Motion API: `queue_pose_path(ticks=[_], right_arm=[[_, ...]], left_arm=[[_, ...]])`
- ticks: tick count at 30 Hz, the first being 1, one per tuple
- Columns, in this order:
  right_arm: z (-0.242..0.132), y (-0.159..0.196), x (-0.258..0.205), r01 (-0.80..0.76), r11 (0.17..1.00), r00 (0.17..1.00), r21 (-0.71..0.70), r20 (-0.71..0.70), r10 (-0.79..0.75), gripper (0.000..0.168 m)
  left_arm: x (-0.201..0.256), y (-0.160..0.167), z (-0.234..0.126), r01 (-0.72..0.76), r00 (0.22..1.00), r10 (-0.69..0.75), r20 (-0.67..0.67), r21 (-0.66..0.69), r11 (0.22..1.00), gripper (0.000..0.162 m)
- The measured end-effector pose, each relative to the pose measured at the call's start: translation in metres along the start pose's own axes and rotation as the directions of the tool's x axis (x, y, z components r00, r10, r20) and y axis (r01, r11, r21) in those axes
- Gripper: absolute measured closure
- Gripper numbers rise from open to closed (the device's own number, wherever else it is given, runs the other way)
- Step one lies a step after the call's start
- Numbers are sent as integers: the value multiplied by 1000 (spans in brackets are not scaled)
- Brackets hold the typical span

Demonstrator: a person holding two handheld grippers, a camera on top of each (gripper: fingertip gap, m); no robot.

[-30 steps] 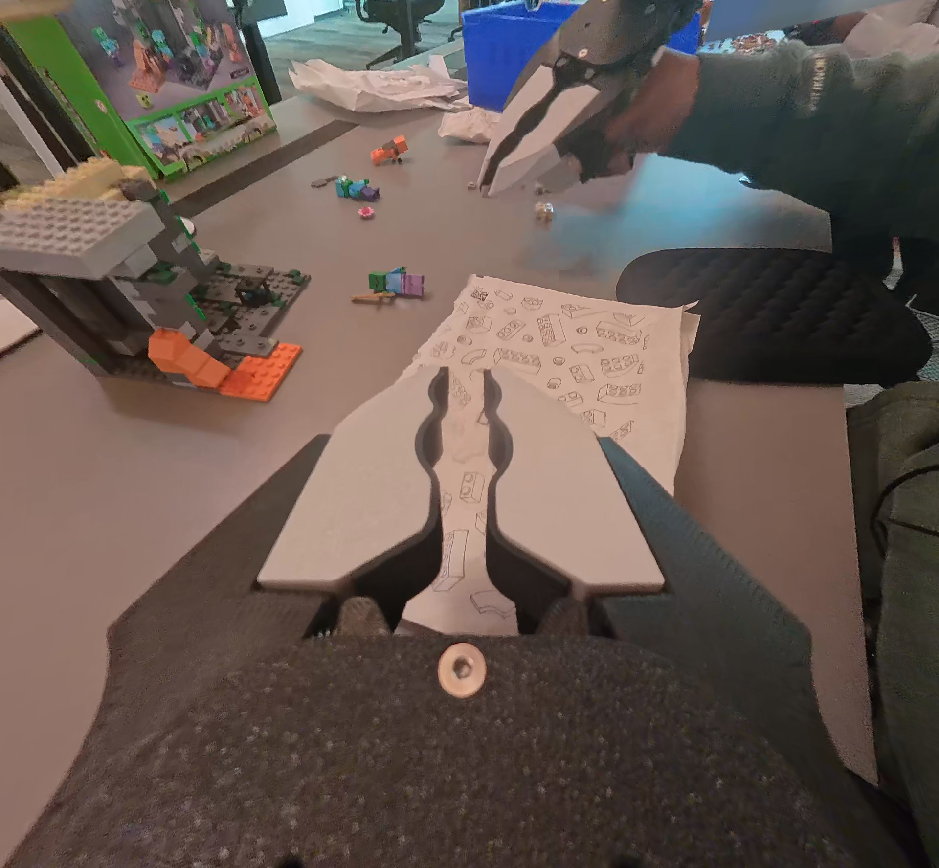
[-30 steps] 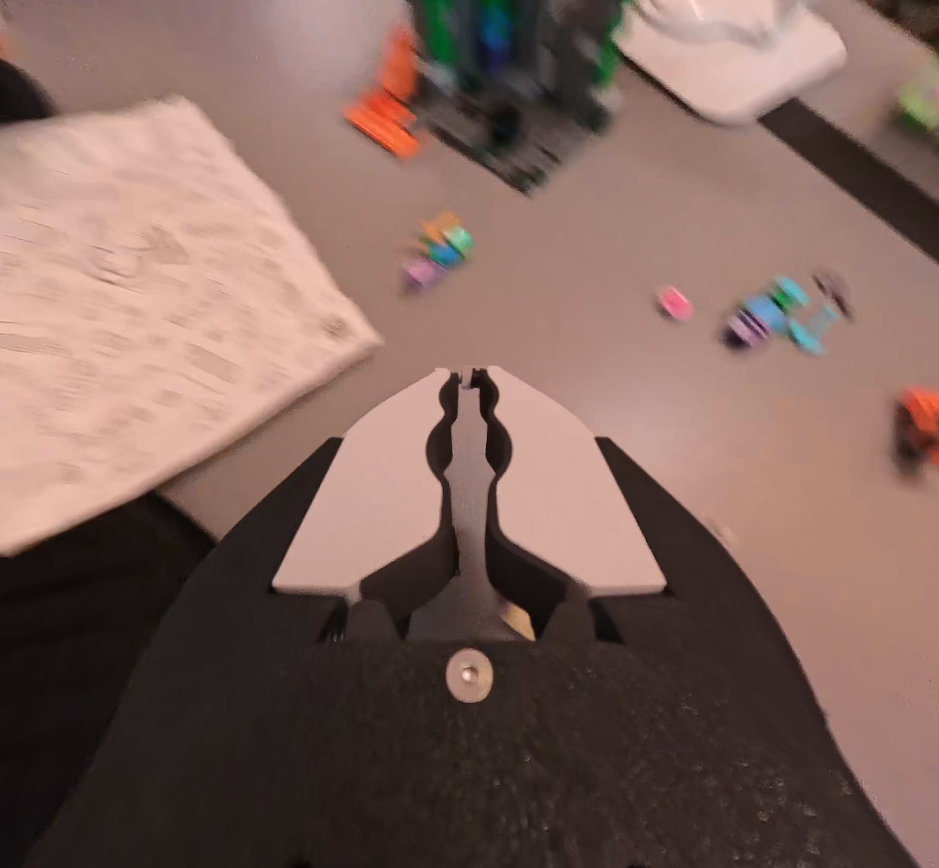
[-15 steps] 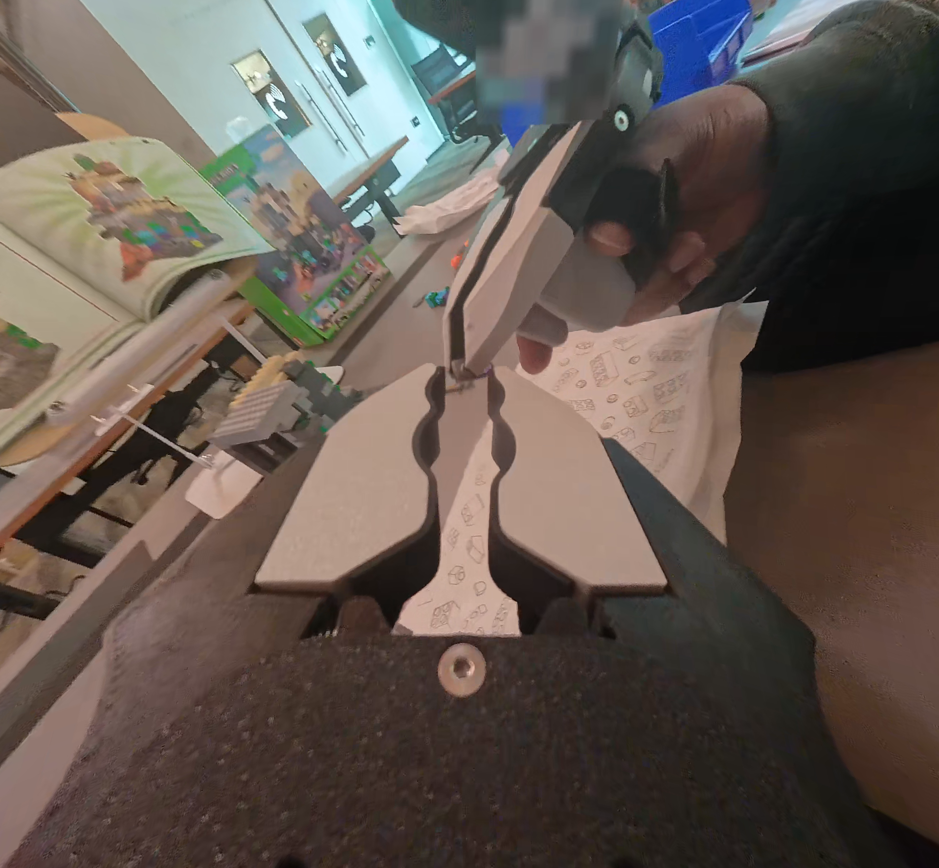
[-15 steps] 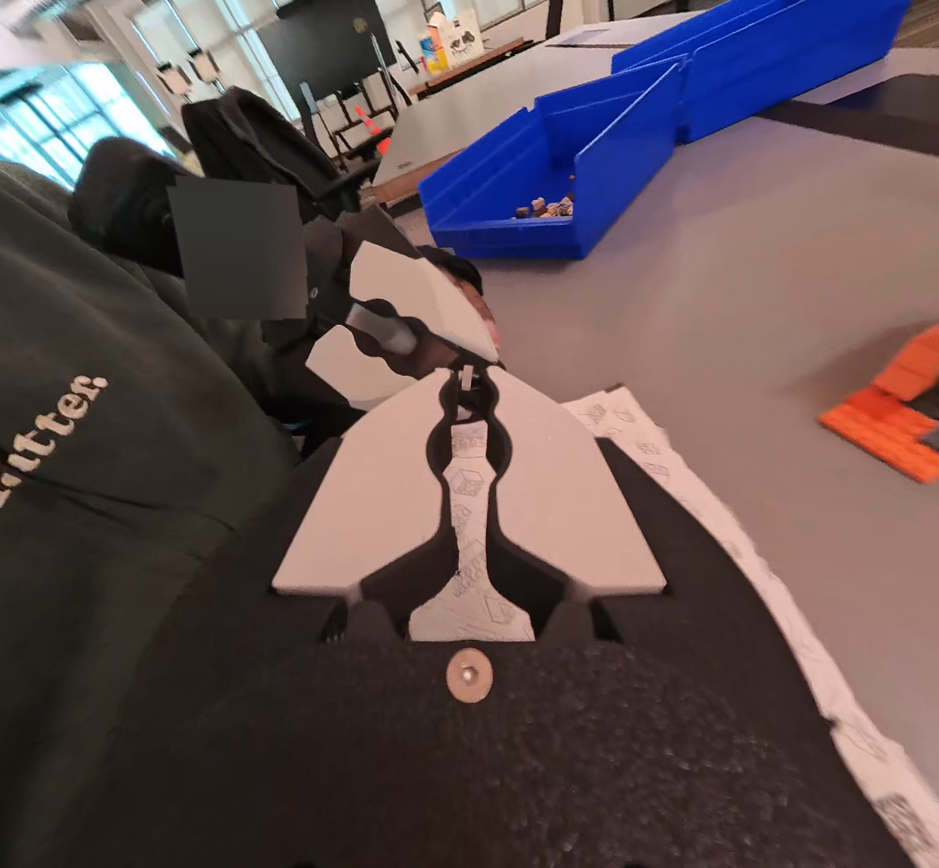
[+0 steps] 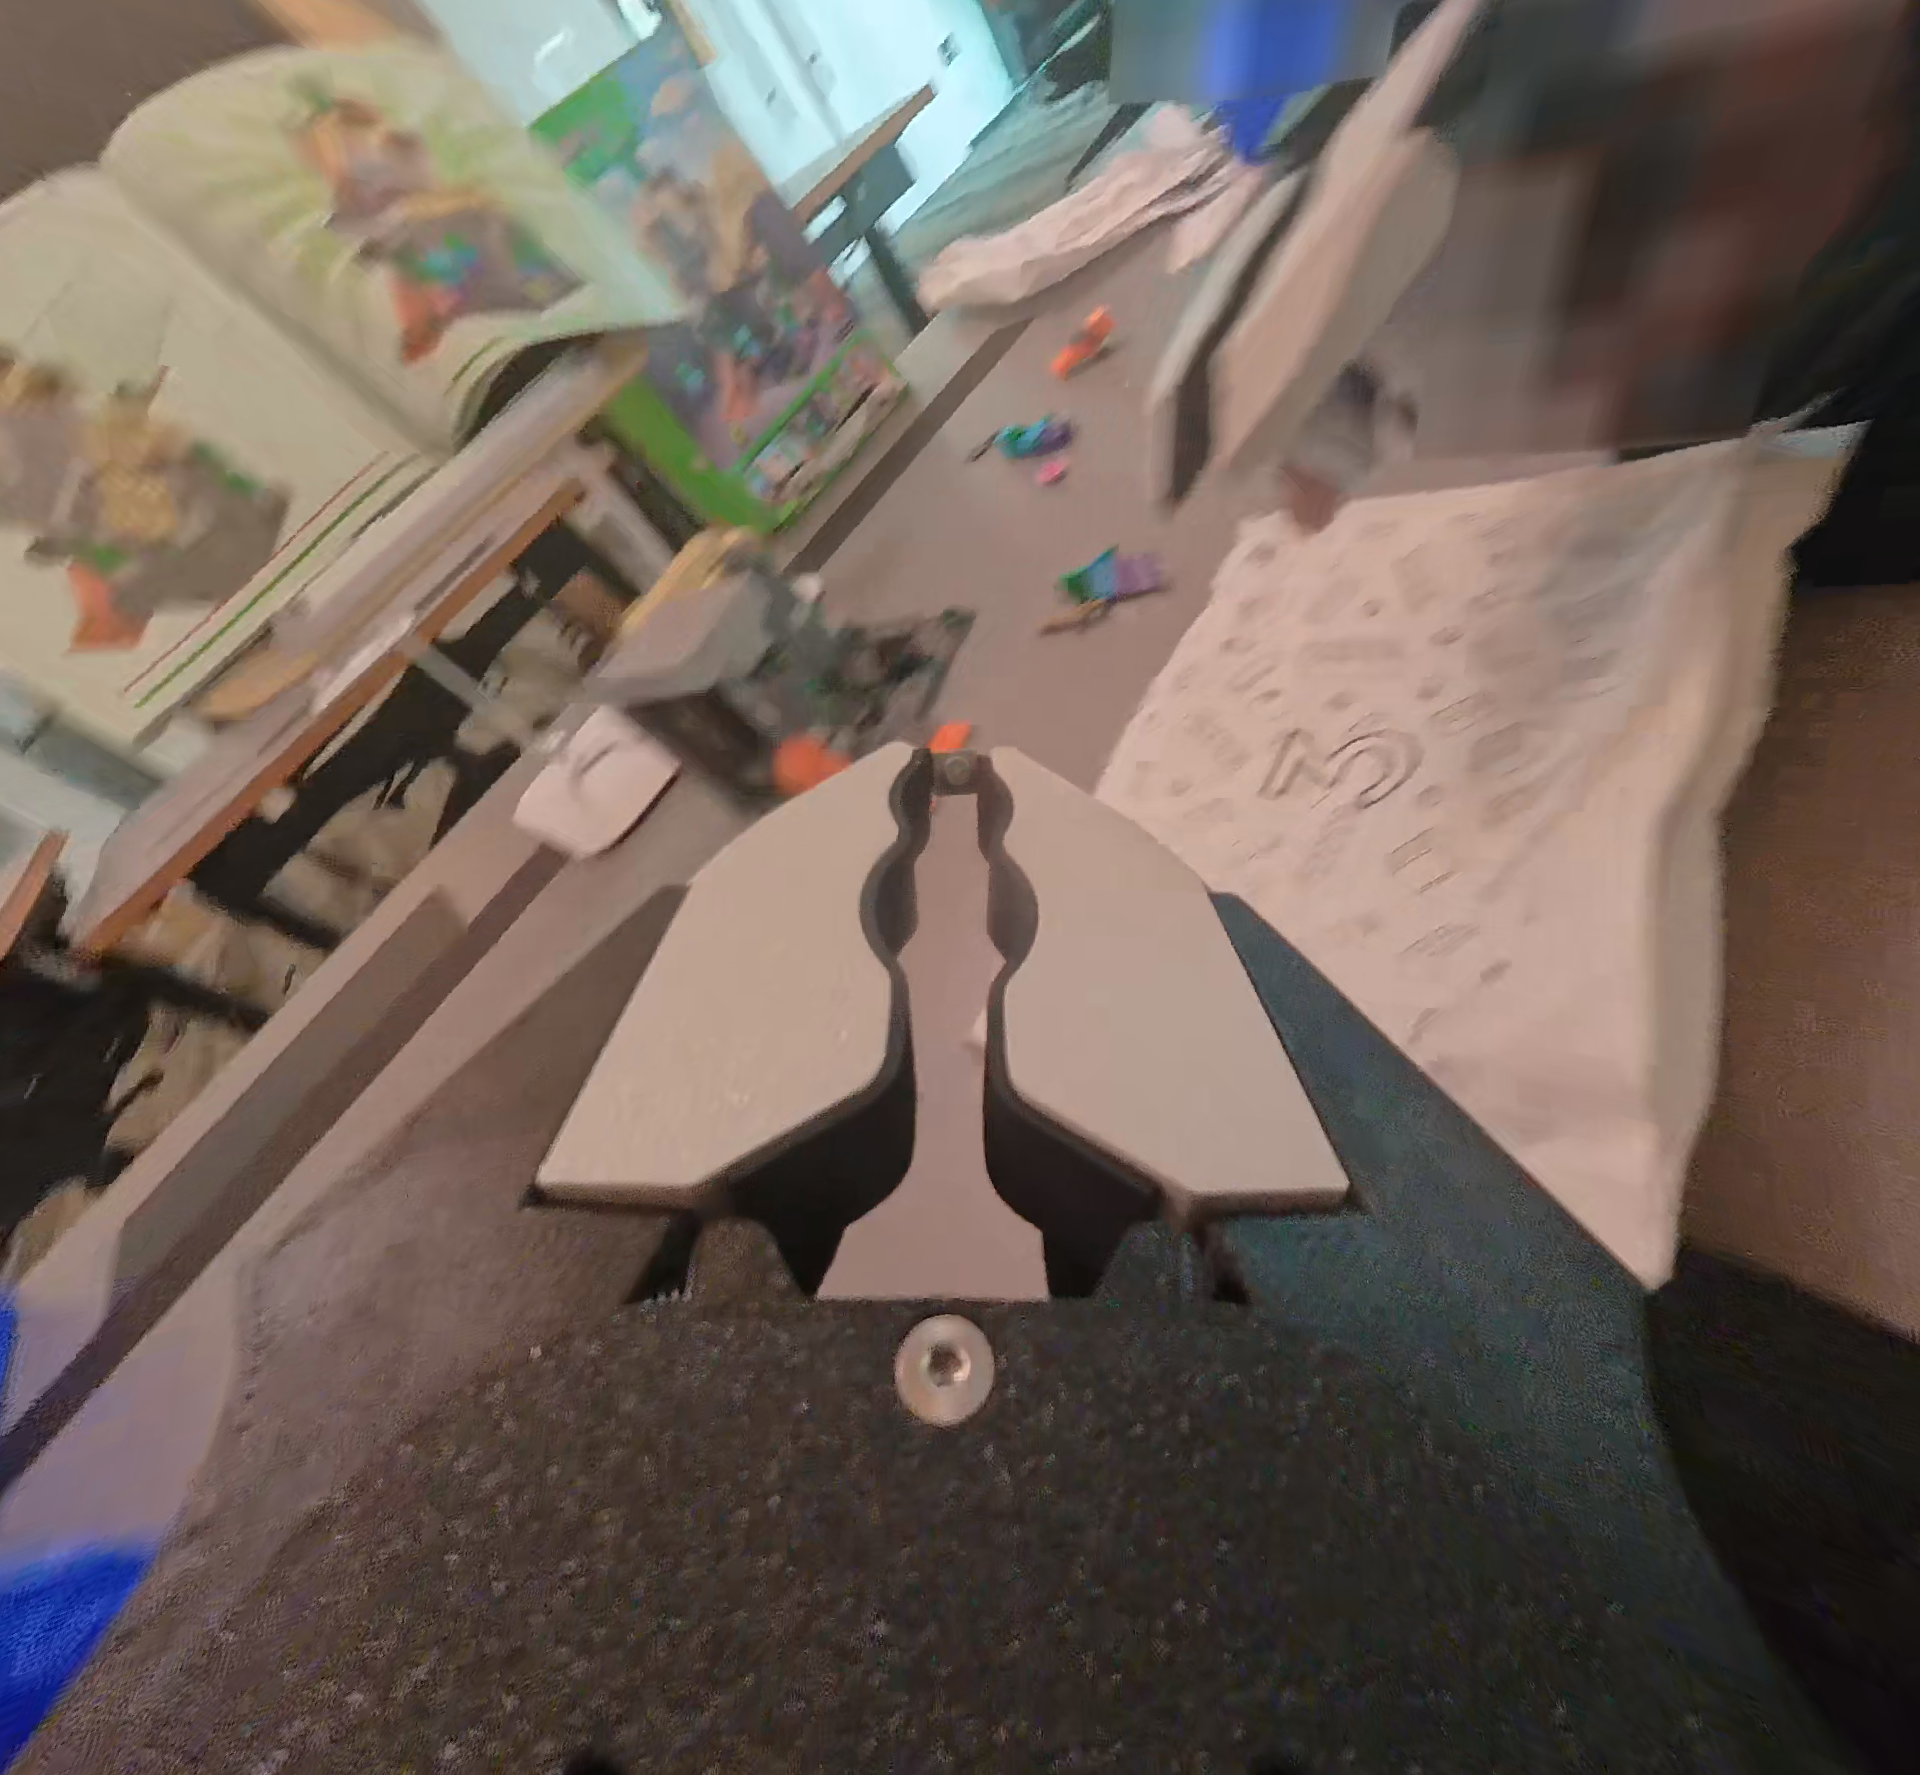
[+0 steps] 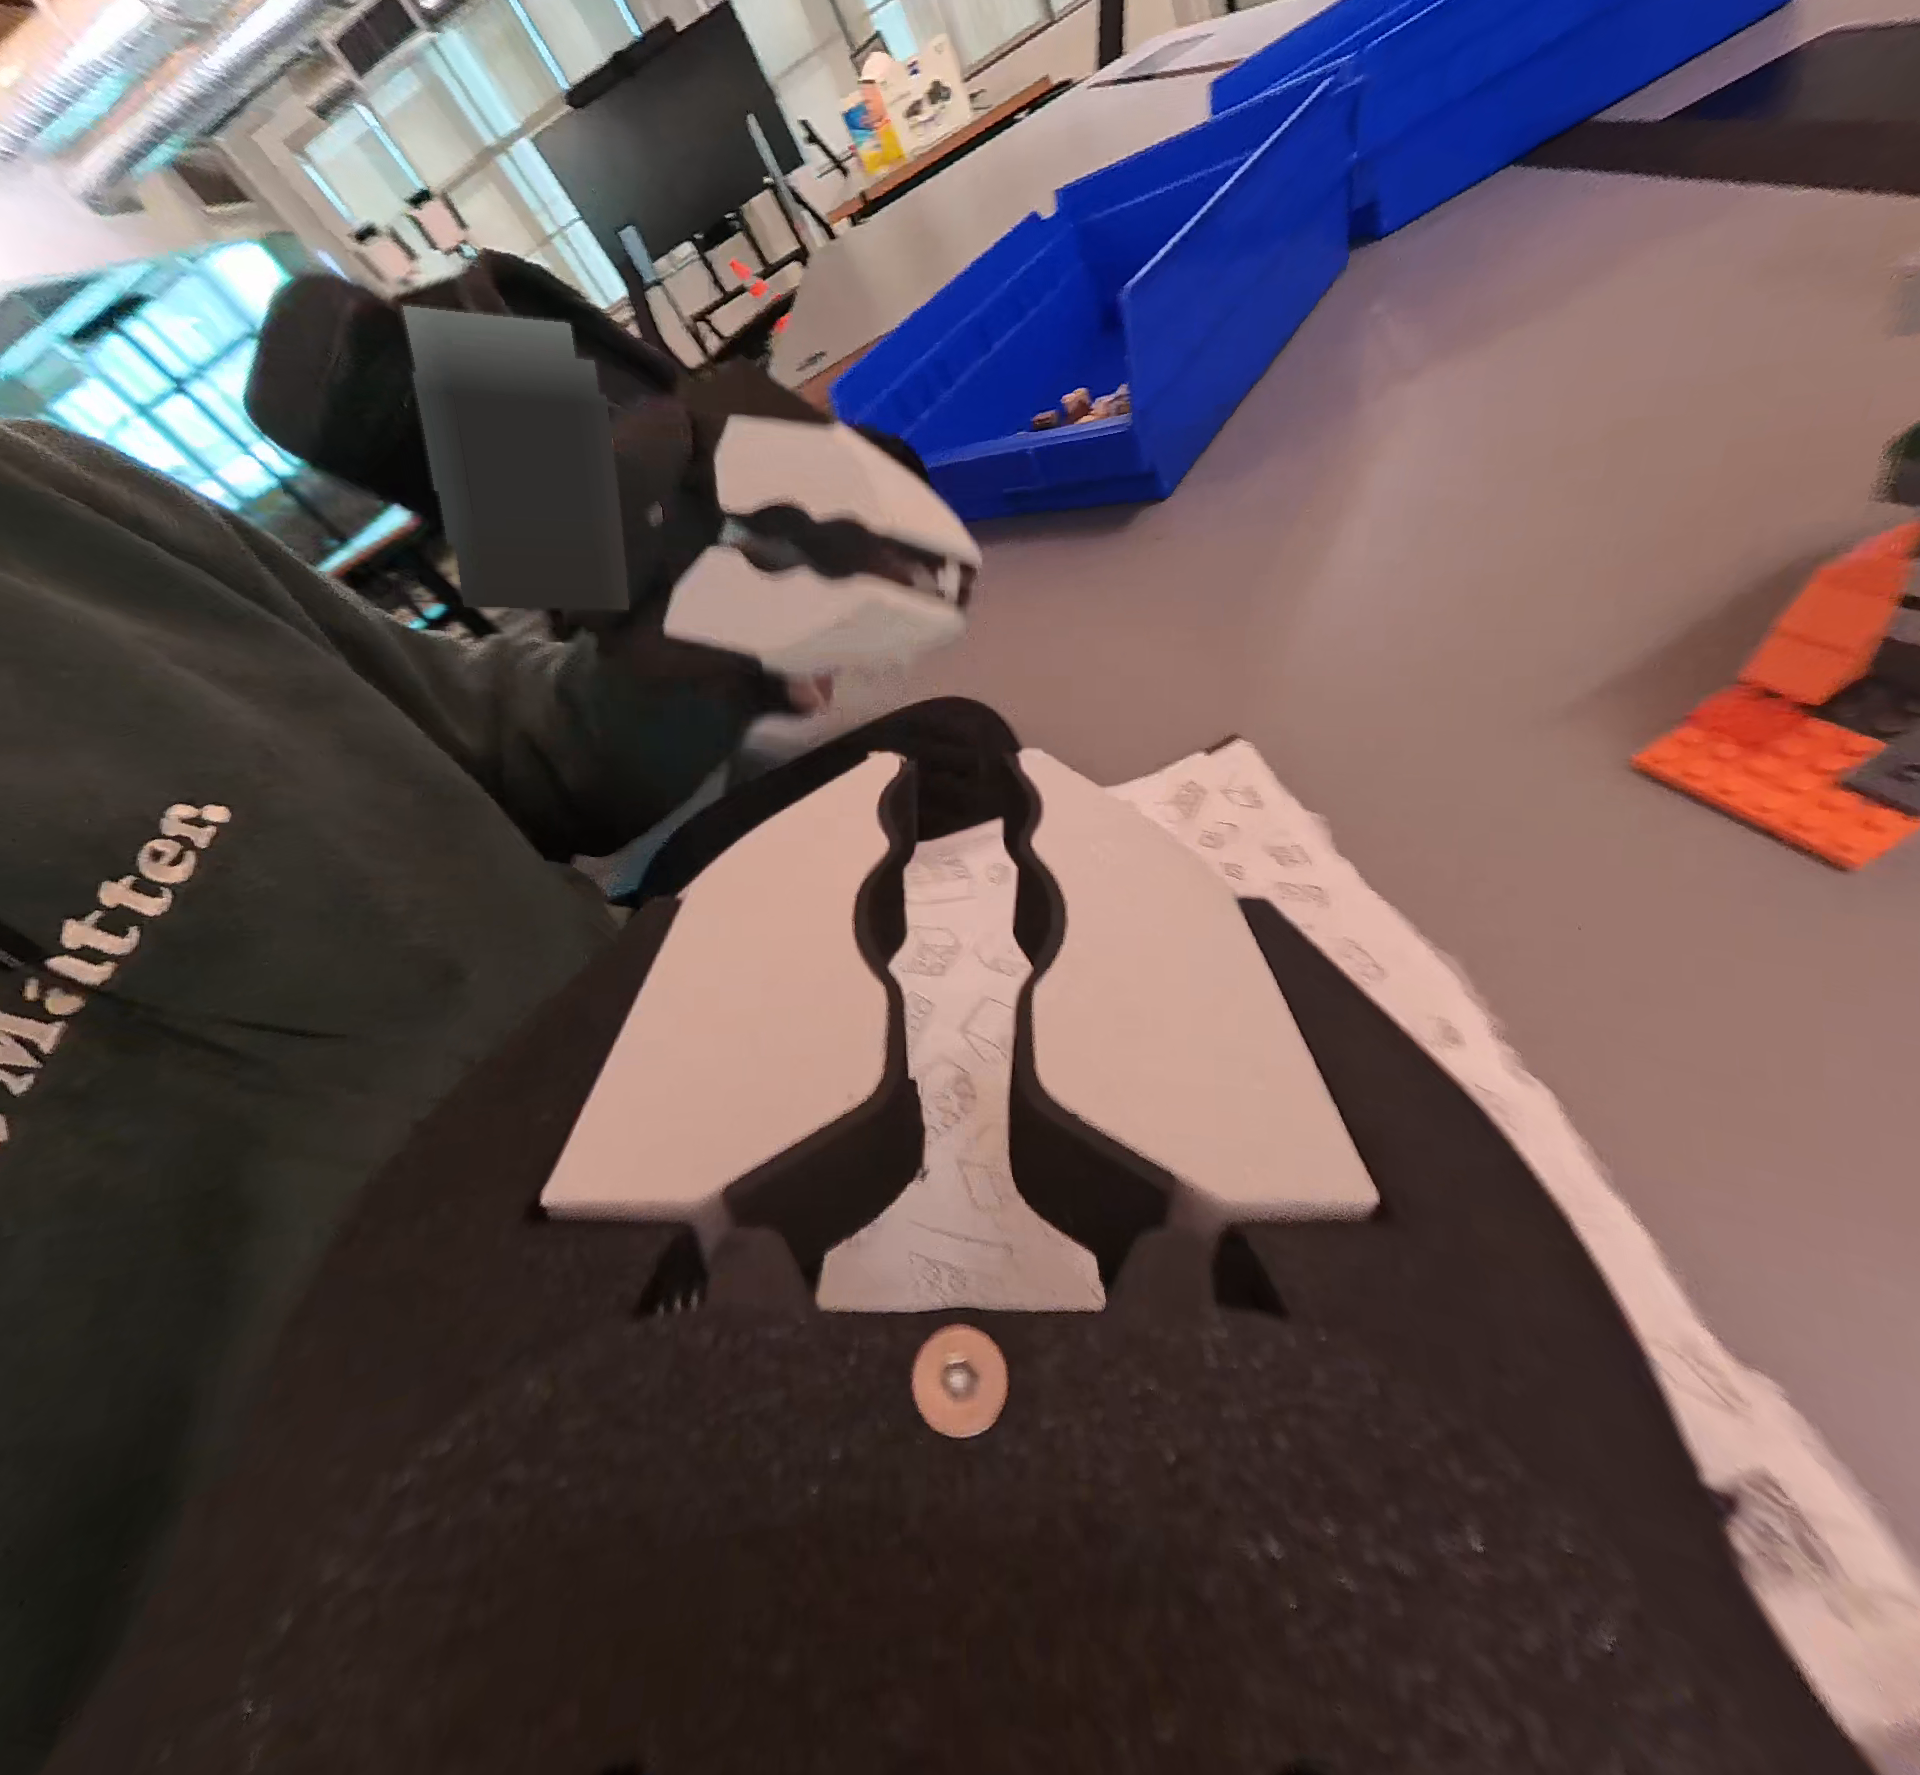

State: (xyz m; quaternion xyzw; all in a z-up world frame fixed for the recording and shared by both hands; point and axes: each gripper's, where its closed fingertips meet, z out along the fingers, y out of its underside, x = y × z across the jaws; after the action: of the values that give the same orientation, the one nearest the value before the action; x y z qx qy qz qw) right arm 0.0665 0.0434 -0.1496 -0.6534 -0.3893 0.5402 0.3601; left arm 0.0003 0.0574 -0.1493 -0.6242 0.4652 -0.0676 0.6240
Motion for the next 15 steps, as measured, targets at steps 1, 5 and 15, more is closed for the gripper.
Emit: queue_pose_path(ticks=[1, 5, 15], right_arm=[[-6, 0, 5, 18, 1000, 999, 1, -35, -18, 153], [-29, 3, 26, 75, 997, 984, 3, -161, -73, 154], [-47, 4, 32, 63, 997, 979, 46, -196, -53, 157]], left_arm=[[-19, 10, -8, 26, 999, -24, 41, -44, 999, 154], [-106, 63, -58, 171, 960, -104, 261, -251, 953, 154], [-191, 184, -129, 517, 839, -286, 463, -512, 686, 136]])
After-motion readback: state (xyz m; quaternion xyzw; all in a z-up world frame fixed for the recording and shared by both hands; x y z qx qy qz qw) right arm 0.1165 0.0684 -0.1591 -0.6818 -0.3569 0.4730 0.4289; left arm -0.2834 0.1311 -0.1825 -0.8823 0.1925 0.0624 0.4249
